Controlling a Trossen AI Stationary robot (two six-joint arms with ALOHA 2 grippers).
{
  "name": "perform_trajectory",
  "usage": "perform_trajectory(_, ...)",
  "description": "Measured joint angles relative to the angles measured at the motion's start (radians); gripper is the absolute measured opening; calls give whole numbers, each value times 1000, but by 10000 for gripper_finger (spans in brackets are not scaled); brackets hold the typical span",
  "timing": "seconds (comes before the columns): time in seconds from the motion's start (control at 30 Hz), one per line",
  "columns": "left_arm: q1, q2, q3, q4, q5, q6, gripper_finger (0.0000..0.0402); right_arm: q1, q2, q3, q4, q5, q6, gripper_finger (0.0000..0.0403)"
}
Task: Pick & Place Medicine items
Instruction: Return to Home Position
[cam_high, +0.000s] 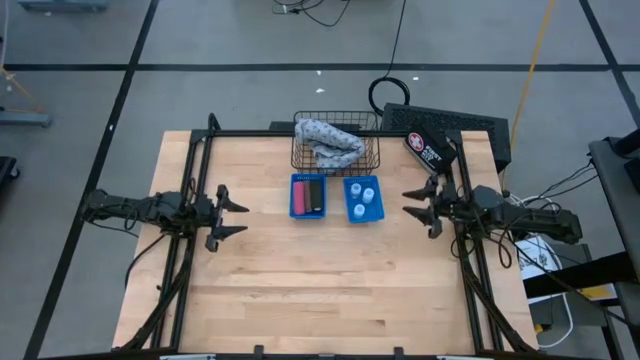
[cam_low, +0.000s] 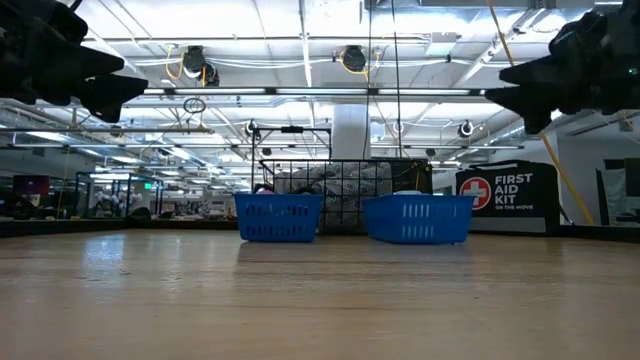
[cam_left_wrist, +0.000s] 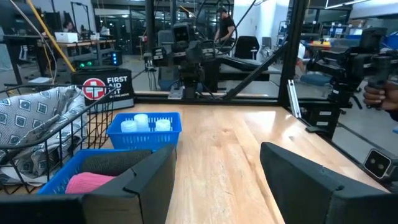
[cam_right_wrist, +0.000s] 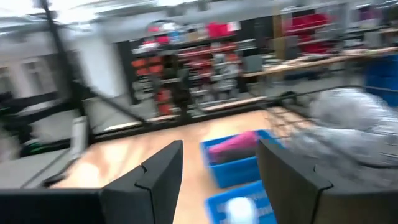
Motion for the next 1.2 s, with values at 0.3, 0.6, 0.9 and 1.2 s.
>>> perform_trajectory(0.3,0,0,0,-3,2,-14,241,102,0,-2,61,-231,-10,193)
perform_trajectory(0.6,0,0,0,-12,2,-17,241,240,0,-4,48,-51,-45,193)
perform_trajectory(0.9,0,0,1,-17,10,-19,241,253,1,-4,-38,6,-74,196)
perform_trajectory(1.2,0,0,1,-15,10,-33,241,253,1,-5,-46,3,-89,195)
